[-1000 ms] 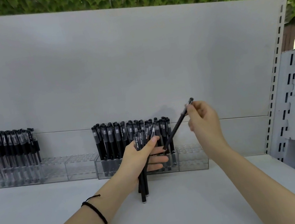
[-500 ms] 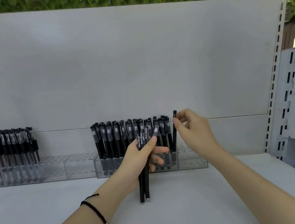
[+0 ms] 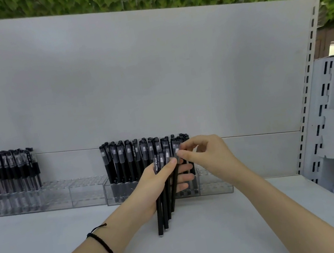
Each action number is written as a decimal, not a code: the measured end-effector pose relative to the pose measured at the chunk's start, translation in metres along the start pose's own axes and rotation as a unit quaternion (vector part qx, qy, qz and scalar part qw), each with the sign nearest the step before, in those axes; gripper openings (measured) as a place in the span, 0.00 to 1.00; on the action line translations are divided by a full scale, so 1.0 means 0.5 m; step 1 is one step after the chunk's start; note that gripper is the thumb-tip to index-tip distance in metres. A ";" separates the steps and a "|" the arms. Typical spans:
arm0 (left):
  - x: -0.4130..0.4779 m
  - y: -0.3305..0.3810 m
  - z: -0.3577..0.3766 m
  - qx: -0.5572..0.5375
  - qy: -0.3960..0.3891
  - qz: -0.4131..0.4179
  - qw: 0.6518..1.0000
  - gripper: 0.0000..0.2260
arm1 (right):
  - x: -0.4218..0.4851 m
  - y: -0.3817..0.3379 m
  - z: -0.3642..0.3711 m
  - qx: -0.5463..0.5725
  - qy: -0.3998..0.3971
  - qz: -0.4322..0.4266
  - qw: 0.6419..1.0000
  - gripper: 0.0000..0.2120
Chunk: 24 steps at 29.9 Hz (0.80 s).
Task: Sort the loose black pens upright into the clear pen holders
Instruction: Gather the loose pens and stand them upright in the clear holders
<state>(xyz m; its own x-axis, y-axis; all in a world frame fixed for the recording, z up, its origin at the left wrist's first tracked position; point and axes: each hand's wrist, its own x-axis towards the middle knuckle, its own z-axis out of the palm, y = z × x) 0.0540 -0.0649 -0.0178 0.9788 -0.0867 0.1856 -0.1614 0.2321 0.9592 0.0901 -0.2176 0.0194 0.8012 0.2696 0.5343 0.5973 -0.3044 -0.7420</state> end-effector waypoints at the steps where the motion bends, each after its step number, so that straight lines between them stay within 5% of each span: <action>1: 0.000 0.000 0.001 -0.002 -0.005 0.002 1.000 0.12 | 0.000 -0.001 0.001 0.011 -0.002 0.010 1.000 0.04; 6: 0.006 -0.001 0.000 -0.009 0.013 0.010 1.000 0.12 | 0.004 -0.011 -0.007 0.152 0.021 0.085 0.985 0.02; 11: 0.014 0.002 -0.014 0.028 0.077 0.022 0.996 0.13 | 0.022 -0.014 -0.037 0.227 0.190 0.080 0.952 0.08; 16: 0.023 -0.003 -0.025 0.025 0.124 0.031 0.992 0.15 | 0.032 0.004 -0.076 0.188 0.353 0.023 0.916 0.08; 24: 0.028 -0.008 -0.030 0.046 0.116 0.029 0.992 0.15 | 0.032 0.037 -0.062 0.067 0.316 0.001 0.946 0.07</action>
<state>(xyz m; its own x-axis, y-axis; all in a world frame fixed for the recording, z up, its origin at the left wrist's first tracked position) 0.0703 -0.0524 -0.0224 0.9685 0.1511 0.1980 -0.2191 0.1389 0.9658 0.1152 -0.2475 0.0268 0.6900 -0.3445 0.6366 0.6195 -0.1739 -0.7655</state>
